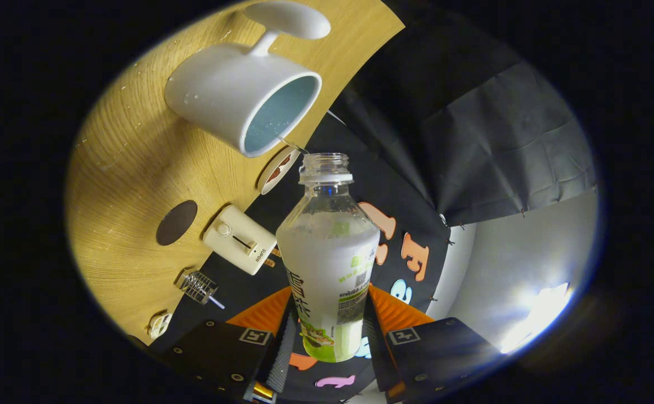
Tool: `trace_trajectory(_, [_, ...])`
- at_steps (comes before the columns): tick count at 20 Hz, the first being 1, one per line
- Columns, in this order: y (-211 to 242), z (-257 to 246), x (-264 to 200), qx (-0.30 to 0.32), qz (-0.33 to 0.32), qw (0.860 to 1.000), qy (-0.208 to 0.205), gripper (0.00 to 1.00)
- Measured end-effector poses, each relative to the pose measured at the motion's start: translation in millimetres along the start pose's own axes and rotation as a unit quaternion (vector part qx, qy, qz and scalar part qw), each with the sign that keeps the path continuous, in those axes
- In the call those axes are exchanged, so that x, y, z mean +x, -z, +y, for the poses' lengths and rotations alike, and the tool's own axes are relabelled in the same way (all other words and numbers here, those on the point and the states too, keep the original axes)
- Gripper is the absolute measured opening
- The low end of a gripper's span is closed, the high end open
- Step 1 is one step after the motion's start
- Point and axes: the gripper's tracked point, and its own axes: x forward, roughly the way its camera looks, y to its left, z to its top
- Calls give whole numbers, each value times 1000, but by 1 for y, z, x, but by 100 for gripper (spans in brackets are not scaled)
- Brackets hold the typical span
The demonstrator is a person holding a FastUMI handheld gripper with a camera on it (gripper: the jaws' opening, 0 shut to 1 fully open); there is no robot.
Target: Take the bottle from table, then pour the juice into the cup, finally place the bottle on the coaster
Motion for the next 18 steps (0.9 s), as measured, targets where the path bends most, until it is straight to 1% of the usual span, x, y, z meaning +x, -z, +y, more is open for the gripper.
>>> trace_trajectory(3, [1,1,0,3,-2,1000,-4,61])
trace_trajectory(5, [0,6,0,22,1,1000,-9,61])
trace_trajectory(7, [2,23,1,69,16,997,-37,61])
trace_trajectory(9, [3,43,-1,118,31,990,-67,61])
trace_trajectory(11, [4,49,-1,165,45,982,-81,61])
trace_trajectory(12, [3,55,-1,196,52,975,-93,61])
trace_trajectory(14, [-2,68,-1,275,65,952,-118,61])
trace_trajectory(15, [-1,73,2,317,75,936,-131,61])
trace_trajectory(16, [1,78,4,364,86,916,-146,61])
trace_trajectory(18, [3,92,7,458,113,865,-174,61])
